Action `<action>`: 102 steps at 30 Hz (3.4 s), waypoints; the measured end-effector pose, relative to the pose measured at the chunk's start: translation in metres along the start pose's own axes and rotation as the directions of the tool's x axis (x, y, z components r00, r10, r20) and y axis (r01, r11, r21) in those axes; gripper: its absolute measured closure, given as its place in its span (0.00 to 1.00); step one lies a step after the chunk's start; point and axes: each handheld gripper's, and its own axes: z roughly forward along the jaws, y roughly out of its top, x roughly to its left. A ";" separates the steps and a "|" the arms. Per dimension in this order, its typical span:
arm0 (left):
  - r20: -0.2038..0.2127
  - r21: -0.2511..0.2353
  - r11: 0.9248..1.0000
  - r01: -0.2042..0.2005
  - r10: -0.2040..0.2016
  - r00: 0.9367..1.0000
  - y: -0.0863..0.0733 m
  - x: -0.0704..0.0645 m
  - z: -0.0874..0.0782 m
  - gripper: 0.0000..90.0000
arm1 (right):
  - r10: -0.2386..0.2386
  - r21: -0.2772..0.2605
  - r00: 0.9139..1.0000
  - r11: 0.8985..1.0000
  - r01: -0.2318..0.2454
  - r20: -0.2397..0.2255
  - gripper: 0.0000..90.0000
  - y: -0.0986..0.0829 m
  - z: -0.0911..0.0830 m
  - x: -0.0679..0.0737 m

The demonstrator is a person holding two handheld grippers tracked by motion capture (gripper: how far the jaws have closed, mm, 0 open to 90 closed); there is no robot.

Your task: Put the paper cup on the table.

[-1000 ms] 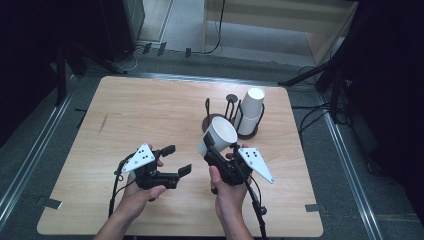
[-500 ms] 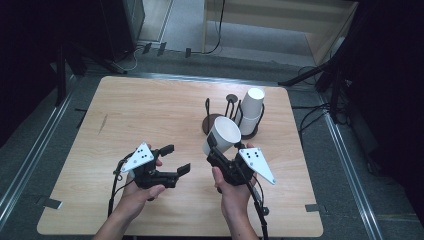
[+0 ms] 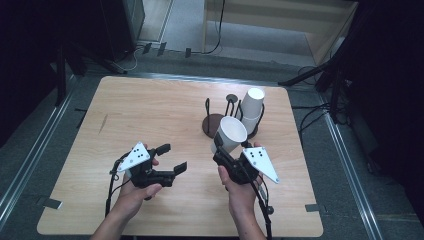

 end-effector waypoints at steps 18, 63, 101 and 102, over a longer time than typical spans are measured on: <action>-0.068 0.017 1.000 -0.001 0.002 0.998 -0.008 0.016 -0.009 0.13 | -0.040 0.006 0.997 0.999 0.040 0.070 0.32 -0.007 -0.002 -0.035; -0.347 0.038 0.994 0.099 -0.080 0.935 -0.059 0.096 -0.139 0.00 | -0.158 0.034 0.973 0.987 0.154 0.169 0.35 -0.042 0.014 -0.140; -0.362 0.025 0.991 0.132 -0.114 0.925 -0.067 0.110 -0.146 0.00 | -0.202 0.218 0.932 0.966 0.140 0.302 0.33 -0.068 0.050 -0.169; -0.361 0.029 0.991 0.131 -0.112 0.926 -0.067 0.110 -0.146 0.00 | -0.200 0.225 0.930 0.965 0.133 0.309 0.31 -0.067 0.050 -0.169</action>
